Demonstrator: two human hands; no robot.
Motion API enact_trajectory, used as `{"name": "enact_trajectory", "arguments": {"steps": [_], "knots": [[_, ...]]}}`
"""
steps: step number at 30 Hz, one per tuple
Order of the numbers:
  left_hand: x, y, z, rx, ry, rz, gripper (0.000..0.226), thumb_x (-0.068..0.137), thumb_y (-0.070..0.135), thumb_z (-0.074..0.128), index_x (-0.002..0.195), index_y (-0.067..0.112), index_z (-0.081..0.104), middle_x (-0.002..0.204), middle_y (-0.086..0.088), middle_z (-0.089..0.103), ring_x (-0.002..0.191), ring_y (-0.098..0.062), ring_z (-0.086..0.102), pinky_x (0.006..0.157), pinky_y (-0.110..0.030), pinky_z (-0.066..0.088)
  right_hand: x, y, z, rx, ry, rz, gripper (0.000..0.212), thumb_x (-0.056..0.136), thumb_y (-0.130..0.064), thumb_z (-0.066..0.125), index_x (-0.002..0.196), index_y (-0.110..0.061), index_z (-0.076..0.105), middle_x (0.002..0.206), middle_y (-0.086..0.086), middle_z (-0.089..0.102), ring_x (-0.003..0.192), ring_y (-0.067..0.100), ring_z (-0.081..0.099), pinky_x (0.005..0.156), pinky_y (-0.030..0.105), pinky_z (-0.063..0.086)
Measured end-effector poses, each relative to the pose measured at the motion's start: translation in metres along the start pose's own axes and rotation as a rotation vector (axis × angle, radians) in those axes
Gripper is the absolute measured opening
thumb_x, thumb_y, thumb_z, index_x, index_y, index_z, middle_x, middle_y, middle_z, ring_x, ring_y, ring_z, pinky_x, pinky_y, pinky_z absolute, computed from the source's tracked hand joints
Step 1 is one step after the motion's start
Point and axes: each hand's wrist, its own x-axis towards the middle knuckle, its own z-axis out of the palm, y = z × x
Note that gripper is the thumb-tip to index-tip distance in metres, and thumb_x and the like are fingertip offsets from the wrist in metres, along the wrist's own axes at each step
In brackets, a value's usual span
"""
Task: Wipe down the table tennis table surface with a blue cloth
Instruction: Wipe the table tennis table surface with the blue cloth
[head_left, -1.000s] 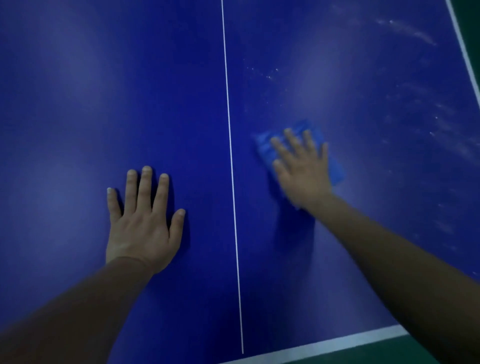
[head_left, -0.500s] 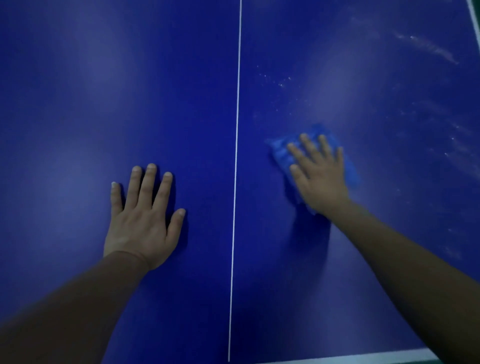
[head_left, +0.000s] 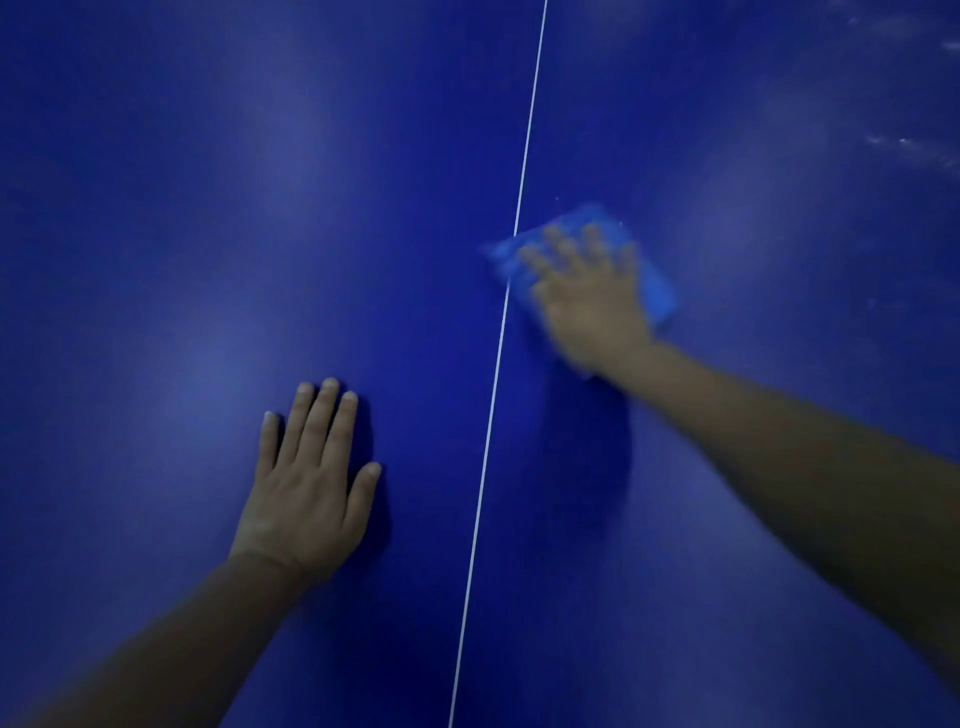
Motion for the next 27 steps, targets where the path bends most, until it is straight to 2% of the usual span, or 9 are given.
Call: {"name": "enact_trajectory", "arguments": {"steps": [3, 5, 7, 11, 14, 17, 19, 24, 27], "knots": [[0.016, 0.011, -0.006, -0.035, 0.031, -0.049, 0.073, 0.100, 0.050, 0.022, 0.158, 0.005, 0.020, 0.167, -0.014, 0.012, 0.155, -0.027, 0.002, 0.124, -0.050, -0.001, 0.012, 0.102, -0.011, 0.127, 0.009, 0.517, 0.056, 0.103, -0.045, 0.015, 0.158, -0.036, 0.018, 0.168, -0.002, 0.011, 0.153, 0.036, 0.005, 0.116, 0.070, 0.008], [0.034, 0.022, -0.010, -0.056, 0.037, -0.068, 0.075, 0.099, 0.053, 0.019, 0.159, 0.007, 0.014, 0.168, -0.012, 0.005, 0.155, -0.024, -0.006, 0.124, -0.050, -0.004, 0.006, 0.106, -0.012, 0.202, 0.010, 0.681, 0.055, 0.105, -0.045, 0.021, 0.159, -0.037, 0.015, 0.168, -0.003, 0.007, 0.154, 0.035, 0.001, 0.117, 0.069, 0.004], [0.053, 0.035, -0.011, -0.061, 0.030, -0.080, 0.077, 0.098, 0.056, 0.015, 0.159, 0.010, 0.007, 0.168, -0.010, -0.002, 0.154, -0.022, -0.013, 0.124, -0.050, -0.007, -0.003, 0.060, -0.006, 0.139, 0.053, 0.572, 0.055, 0.105, -0.045, 0.022, 0.159, -0.036, 0.018, 0.168, -0.001, 0.011, 0.153, 0.037, 0.004, 0.116, 0.070, 0.005], [0.073, 0.065, -0.001, -0.057, 0.006, -0.079, 0.078, 0.097, 0.057, 0.011, 0.160, 0.010, 0.009, 0.168, -0.010, 0.001, 0.155, -0.025, -0.011, 0.124, -0.054, -0.003, -0.037, -0.007, 0.008, 0.065, -0.007, -0.083, 0.057, 0.102, -0.050, 0.017, 0.155, -0.037, 0.030, 0.165, -0.003, 0.024, 0.153, 0.034, 0.014, 0.118, 0.065, 0.005], [0.067, 0.073, 0.007, -0.004, 0.000, -0.042, 0.075, 0.099, 0.054, 0.017, 0.159, 0.008, 0.018, 0.167, -0.014, 0.011, 0.155, -0.029, -0.001, 0.123, -0.057, 0.003, -0.026, 0.067, 0.003, 0.068, 0.055, 0.188, 0.059, 0.099, -0.050, 0.021, 0.154, -0.036, 0.034, 0.164, -0.003, 0.028, 0.151, 0.034, 0.021, 0.116, 0.066, 0.014], [0.068, 0.073, 0.007, 0.027, 0.014, -0.038, 0.073, 0.099, 0.052, 0.021, 0.157, 0.008, 0.022, 0.166, -0.015, 0.016, 0.155, -0.031, 0.006, 0.122, -0.059, 0.006, -0.031, 0.159, -0.003, 0.138, 0.014, 0.649, 0.058, 0.101, -0.048, 0.022, 0.158, -0.037, 0.022, 0.167, -0.004, 0.015, 0.153, 0.033, 0.009, 0.118, 0.067, 0.008], [0.069, 0.074, 0.006, 0.041, 0.008, -0.039, 0.073, 0.099, 0.052, 0.020, 0.158, 0.008, 0.022, 0.166, -0.015, 0.016, 0.155, -0.031, 0.005, 0.122, -0.059, 0.007, -0.046, 0.178, -0.005, 0.219, 0.002, 0.752, 0.055, 0.104, -0.047, 0.024, 0.158, -0.038, 0.018, 0.168, -0.005, 0.010, 0.154, 0.032, 0.004, 0.118, 0.067, 0.004], [0.068, 0.074, 0.005, 0.052, -0.003, -0.038, 0.072, 0.100, 0.051, 0.021, 0.158, 0.008, 0.022, 0.166, -0.015, 0.016, 0.155, -0.032, 0.005, 0.122, -0.060, 0.009, -0.064, 0.073, 0.007, 0.110, 0.065, 0.532, 0.057, 0.100, -0.046, 0.024, 0.155, -0.034, 0.031, 0.165, 0.001, 0.026, 0.151, 0.038, 0.017, 0.115, 0.070, 0.012], [0.069, 0.075, 0.005, 0.051, 0.011, -0.039, 0.072, 0.098, 0.049, 0.025, 0.156, 0.006, 0.027, 0.164, -0.017, 0.020, 0.154, -0.034, 0.010, 0.121, -0.061, 0.011, -0.037, -0.009, 0.007, 0.111, 0.034, 0.309, 0.057, 0.101, -0.050, 0.020, 0.157, -0.039, 0.021, 0.168, -0.002, 0.014, 0.154, 0.035, 0.005, 0.117, 0.068, 0.002]]}}
